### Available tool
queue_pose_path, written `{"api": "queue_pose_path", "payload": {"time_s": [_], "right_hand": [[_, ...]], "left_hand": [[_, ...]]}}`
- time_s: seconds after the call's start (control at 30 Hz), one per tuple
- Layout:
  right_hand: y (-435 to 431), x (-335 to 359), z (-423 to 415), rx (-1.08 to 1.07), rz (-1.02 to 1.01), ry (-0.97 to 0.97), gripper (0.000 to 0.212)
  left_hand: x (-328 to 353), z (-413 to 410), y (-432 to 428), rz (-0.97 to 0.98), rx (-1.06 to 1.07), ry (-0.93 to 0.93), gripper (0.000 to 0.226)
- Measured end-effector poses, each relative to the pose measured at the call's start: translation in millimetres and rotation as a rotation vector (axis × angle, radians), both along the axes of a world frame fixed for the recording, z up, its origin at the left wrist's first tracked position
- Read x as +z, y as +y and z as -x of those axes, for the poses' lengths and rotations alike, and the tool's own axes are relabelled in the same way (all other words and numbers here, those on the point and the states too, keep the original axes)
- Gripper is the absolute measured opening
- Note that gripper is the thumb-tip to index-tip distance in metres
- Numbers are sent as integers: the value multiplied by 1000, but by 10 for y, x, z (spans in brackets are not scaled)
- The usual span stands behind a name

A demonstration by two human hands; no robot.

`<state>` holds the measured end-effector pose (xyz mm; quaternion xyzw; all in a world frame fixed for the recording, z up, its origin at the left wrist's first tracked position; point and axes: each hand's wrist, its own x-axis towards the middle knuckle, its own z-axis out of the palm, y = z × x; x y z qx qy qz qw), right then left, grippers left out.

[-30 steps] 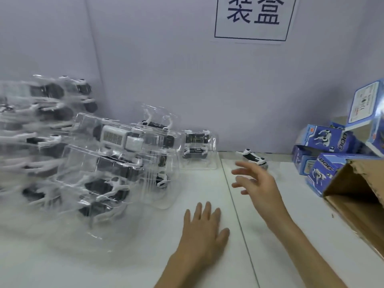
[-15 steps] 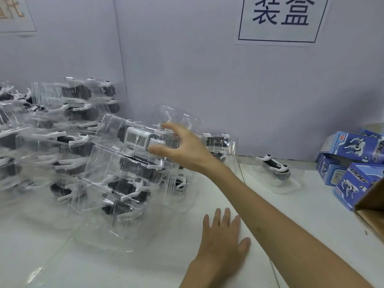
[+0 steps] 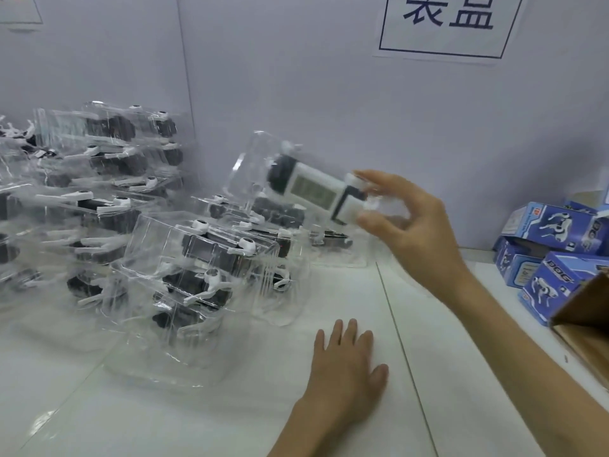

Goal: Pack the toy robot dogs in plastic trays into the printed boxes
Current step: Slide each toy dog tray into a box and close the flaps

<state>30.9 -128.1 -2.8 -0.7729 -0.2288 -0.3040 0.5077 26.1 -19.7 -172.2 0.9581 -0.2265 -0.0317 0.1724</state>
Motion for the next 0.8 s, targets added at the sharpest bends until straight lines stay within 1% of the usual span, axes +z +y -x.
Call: {"api": "queue_pose_path", "payload": {"time_s": [0.03,0.07,0.13,0.2,0.23,0.3,0.37,0.4,0.47,0.53,0.57,0.6,0.7,0.77,0.8], "right_hand": [[-167,-70,96,-60,11,1,43],[-329,-163,192,-123,18,18,44],[-623,-421,356,-248,22,81,46],[-856,-740,487,-371,46,164,49],[-947,-899,547,-410,76,208,53],[-1081,-1174,665,-405,170,275,58],[-1169,-1352,734,-305,264,321,62],[-1206,-1393,736,-267,305,341,64],[-1303,-1373,672,-278,404,388,70],[-1441,-1276,549,-373,535,466,82],[-1511,-1209,485,-431,566,499,86],[-1581,-1126,424,-482,556,507,87],[-1837,-807,206,-639,455,388,76],[-2076,-553,-3,-775,470,326,76],[-2197,-438,-112,-848,513,317,79]], "left_hand": [[22,-4,14,90,41,-15,54],[52,-19,33,238,99,-27,52],[132,-48,72,647,254,-9,45],[215,-59,106,1006,369,39,34],[241,-65,114,1124,409,51,30],[251,-74,118,1227,434,82,24],[238,-68,104,1217,357,115,24],[224,-59,97,1175,293,117,25],[197,-23,78,1035,147,70,28],[179,9,47,866,19,8,29],[165,26,34,797,-35,-15,32],[144,39,25,743,-80,-36,36],[81,31,17,653,-139,-85,47],[69,20,4,631,-137,-88,49],[66,24,-7,621,-130,-92,49]]}}
